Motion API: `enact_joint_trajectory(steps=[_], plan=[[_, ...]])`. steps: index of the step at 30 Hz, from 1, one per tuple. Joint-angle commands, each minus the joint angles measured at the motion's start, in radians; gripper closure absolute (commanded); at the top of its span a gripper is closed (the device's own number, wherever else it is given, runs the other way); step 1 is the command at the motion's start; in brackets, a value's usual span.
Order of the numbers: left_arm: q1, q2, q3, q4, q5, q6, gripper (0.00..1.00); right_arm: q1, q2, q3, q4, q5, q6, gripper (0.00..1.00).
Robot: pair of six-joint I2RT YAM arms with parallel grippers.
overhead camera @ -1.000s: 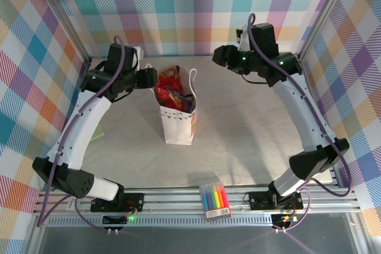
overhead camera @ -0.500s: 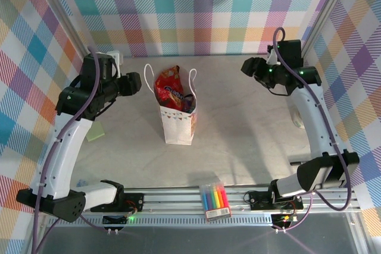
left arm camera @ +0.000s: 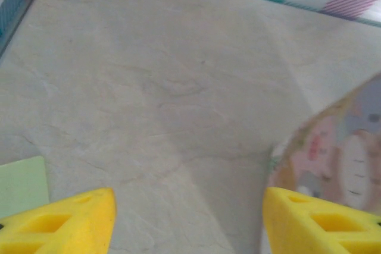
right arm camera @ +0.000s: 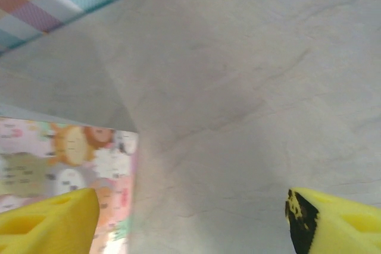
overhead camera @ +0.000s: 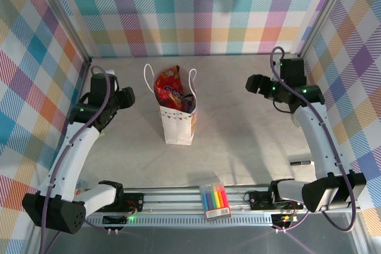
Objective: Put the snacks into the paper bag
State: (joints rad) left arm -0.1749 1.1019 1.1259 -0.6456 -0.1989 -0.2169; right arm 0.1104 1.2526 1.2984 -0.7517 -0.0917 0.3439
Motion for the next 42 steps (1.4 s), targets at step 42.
enact_joint_trajectory(steps=[42], plan=[[0.146,0.446,-0.675,1.41,0.17,0.224,0.0,-0.146,0.253,-0.83,1.456,-0.031,-0.323,0.01]])
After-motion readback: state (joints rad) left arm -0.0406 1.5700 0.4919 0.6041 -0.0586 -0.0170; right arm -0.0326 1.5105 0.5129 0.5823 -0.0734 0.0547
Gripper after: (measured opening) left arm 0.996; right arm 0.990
